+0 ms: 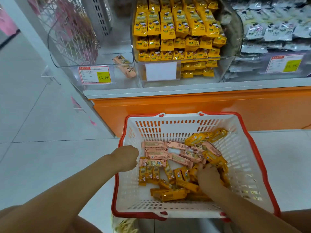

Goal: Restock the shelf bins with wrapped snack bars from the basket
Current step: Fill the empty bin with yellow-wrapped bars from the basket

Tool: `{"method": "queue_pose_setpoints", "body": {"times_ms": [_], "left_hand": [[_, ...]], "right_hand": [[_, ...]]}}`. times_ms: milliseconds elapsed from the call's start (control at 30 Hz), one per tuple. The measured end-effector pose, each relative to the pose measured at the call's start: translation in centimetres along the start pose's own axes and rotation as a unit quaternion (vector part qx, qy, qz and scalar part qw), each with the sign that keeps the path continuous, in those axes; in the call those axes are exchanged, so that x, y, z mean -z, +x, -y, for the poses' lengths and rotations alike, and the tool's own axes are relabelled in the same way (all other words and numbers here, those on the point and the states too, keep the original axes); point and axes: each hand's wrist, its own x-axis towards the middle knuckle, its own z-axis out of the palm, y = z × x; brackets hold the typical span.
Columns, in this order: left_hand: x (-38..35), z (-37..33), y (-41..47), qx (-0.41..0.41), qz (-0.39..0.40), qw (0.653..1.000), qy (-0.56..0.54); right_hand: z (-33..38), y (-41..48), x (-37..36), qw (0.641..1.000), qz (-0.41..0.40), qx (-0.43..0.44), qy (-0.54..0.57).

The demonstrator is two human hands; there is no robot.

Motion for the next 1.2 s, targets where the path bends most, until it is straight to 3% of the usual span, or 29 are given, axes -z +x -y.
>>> {"method": "queue_pose_setpoints", "body": {"times_ms": [200,400,600,667,767,867,900,967,1067,1133,1200], "left_hand": [[-0.4,0.0,0.1,-0.005,-0.004,1.000,-0.015],[-0.3,0.1,0.3,-0.013,0.046,0.997,-0.063],[0.8,-0.7,0.7,-0.023,0.065,0.981,-0.182],[1.4,-1.0,0.7,-0.041,0.061,0.971,-0.229],[2.9,-1.9,0.0,-0.069,0.014,0.927,-0.369],[5.1,-2.8,-1.2,-0.131,-0.014,0.794,-0.594],[5.9,-3.0,-1.4,-0.139,-0.024,0.745,-0.651],[7.5,-3.0,-1.9,-0.152,-0.040,0.672,-0.724],[9.7,-3.0,-2.4,-0.163,-0.050,0.634,-0.754],[10.7,-3.1,-2.6,-0.158,-0.054,0.634,-0.755],[11.2,-3.3,-2.5,-0.148,-0.059,0.637,-0.754]], "right_hand": [[-0.1,0.1,0.3,0.992,0.098,-0.080,0.007],[-1.7,0.3,1.6,0.986,0.098,-0.043,0.126],[-1.2,-0.2,7.8,0.946,0.183,0.011,0.268],[-0.8,-1.5,9.7,0.885,0.226,0.013,0.408],[-0.1,-3.5,13.0,0.710,0.322,0.093,0.619],[0.4,-5.4,16.4,0.545,0.381,0.180,0.725],[0.6,-6.2,17.4,0.504,0.391,0.196,0.745],[0.8,-7.3,18.7,0.463,0.405,0.236,0.752],[0.2,-8.2,19.9,0.466,0.389,0.273,0.746],[-0.2,-9.0,20.9,0.509,0.359,0.288,0.727],[-0.2,-10.0,21.8,0.578,0.291,0.284,0.708]]}}
